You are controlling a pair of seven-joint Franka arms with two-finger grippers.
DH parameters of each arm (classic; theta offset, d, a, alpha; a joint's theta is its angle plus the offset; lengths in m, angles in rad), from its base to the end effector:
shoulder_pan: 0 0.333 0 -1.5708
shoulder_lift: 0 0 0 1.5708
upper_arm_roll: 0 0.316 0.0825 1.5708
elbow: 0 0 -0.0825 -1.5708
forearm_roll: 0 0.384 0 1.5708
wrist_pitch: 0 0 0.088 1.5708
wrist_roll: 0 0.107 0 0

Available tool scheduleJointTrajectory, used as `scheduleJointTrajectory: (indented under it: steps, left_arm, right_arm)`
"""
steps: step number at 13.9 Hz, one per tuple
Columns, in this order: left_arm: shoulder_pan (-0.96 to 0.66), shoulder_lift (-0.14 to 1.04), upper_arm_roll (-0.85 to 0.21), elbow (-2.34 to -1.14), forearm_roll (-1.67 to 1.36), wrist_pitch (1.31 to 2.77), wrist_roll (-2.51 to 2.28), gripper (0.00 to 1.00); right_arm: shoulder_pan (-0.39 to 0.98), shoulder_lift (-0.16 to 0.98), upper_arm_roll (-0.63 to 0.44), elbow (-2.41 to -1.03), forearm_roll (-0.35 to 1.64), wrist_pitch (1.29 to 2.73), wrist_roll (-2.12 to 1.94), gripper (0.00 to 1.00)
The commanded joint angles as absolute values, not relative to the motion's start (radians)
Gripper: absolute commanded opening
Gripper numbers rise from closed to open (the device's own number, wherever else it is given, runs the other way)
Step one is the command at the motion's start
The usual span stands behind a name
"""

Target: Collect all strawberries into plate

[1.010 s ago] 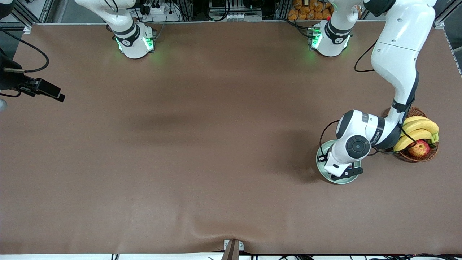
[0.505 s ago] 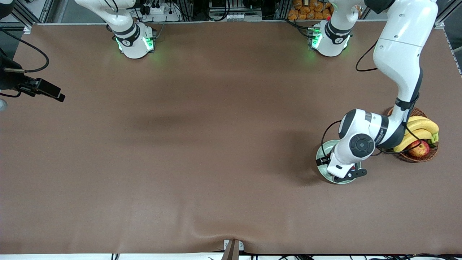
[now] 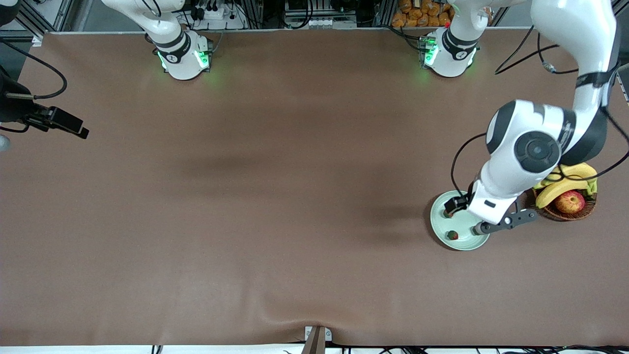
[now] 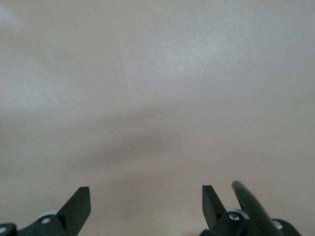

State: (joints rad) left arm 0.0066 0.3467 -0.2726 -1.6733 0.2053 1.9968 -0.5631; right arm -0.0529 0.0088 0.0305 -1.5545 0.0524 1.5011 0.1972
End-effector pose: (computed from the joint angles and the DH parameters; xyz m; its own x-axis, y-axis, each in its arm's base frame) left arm 0.6363 -0.1428 0.4081 0.9741 0.2225 0.0407 0.2252 -0.9705 -0.0859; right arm 0.5498 -0.0065 0.6215 0.9743 -0.2139 -0.0712 -0.2171 -0.9754 -0.0395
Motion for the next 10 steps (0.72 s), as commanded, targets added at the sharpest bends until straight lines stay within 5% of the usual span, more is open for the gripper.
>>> scheduleJointTrajectory:
  steps: [1,10]
  left_arm:
    - [0.020,0.266,-0.276,-1.700,0.170,1.922,-0.485,1.00]
    - [-0.061,0.054,-0.149,-1.701,0.081,1.683,-0.180,1.00]
  right_arm:
    - [-0.071,0.012,0.041,-1.542,0.054,1.488,0.187,1.00]
    - [-0.071,0.012,0.041,-1.542,0.054,1.488,0.198,1.00]
